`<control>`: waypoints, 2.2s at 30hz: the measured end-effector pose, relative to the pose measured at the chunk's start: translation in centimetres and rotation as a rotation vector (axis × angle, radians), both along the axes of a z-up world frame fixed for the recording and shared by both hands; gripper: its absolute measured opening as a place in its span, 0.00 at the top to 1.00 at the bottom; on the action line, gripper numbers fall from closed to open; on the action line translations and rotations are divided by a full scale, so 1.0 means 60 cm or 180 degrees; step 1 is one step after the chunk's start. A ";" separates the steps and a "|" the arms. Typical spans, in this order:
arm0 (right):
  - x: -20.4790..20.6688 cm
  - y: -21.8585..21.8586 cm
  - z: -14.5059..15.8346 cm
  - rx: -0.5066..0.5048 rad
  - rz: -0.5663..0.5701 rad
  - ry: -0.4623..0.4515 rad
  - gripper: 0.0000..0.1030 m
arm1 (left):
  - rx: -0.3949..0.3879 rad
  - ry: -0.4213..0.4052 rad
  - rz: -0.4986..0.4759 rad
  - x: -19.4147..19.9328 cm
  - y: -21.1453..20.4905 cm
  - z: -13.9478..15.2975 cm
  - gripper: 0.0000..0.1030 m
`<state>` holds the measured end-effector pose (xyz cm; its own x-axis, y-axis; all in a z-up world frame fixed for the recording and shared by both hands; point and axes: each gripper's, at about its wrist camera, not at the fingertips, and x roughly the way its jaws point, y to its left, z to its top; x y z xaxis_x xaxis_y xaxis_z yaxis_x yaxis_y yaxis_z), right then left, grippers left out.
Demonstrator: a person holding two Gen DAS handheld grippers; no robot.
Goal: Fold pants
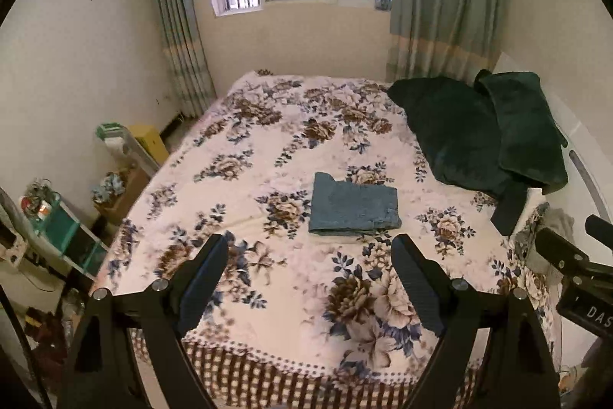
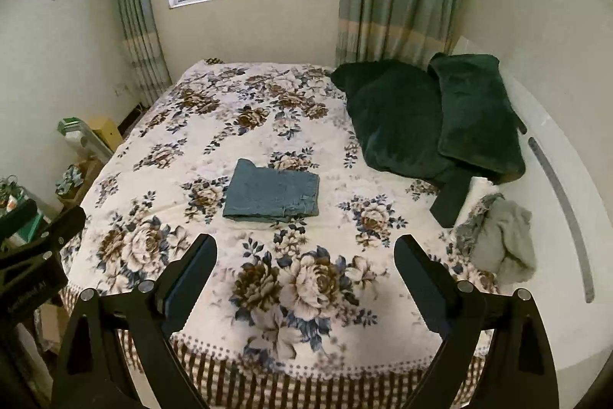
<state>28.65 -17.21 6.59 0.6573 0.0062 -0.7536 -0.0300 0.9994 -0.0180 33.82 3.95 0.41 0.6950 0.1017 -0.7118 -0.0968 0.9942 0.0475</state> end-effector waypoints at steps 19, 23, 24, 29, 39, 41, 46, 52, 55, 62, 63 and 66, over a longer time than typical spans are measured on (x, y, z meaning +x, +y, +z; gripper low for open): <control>-0.158 -0.018 0.122 0.0112 -0.0093 -0.0133 0.07 | 0.0068 -0.0236 -0.0069 -0.128 -0.001 0.085 0.14; -0.140 -0.024 0.120 0.0151 -0.0068 -0.0209 0.06 | 0.0041 -0.0230 -0.0064 -0.112 -0.003 0.073 0.02; -0.130 -0.023 0.118 0.0158 -0.0052 -0.0219 0.05 | 0.0045 -0.0241 -0.0059 -0.107 -0.004 0.070 0.02; -0.074 -0.021 0.094 0.0105 -0.0105 -0.0256 0.04 | 0.0080 -0.0253 0.0015 -0.064 -0.005 0.046 0.02; 0.054 -0.007 0.008 -0.0003 -0.0188 -0.0125 0.04 | 0.0115 -0.0063 0.0053 0.023 -0.010 -0.018 0.02; 0.077 -0.005 -0.011 0.0004 -0.0201 -0.0082 0.04 | 0.0117 -0.0042 0.0072 0.039 -0.010 -0.027 0.02; 0.117 -0.003 -0.048 -0.0037 -0.0256 0.0010 0.04 | 0.0079 0.0036 0.0062 0.070 -0.004 -0.040 0.02; 0.144 0.007 -0.074 0.0010 -0.0225 0.0085 0.04 | 0.0095 0.0067 -0.0027 0.097 -0.003 -0.044 0.02; 0.150 0.014 -0.080 0.0021 -0.0213 0.0097 0.03 | 0.0051 0.0074 -0.0064 0.104 -0.002 -0.046 0.00; 0.157 0.025 -0.081 0.0022 -0.0185 0.0048 0.03 | 0.0059 0.0044 -0.0039 0.115 -0.001 -0.045 0.00; 0.157 0.025 -0.080 0.0023 -0.0183 0.0041 0.03 | 0.0051 0.0043 -0.0035 0.118 0.000 -0.046 0.00; 0.156 0.027 -0.079 0.0021 -0.0171 0.0024 0.03 | 0.0068 0.0042 -0.0023 0.118 0.000 -0.045 0.00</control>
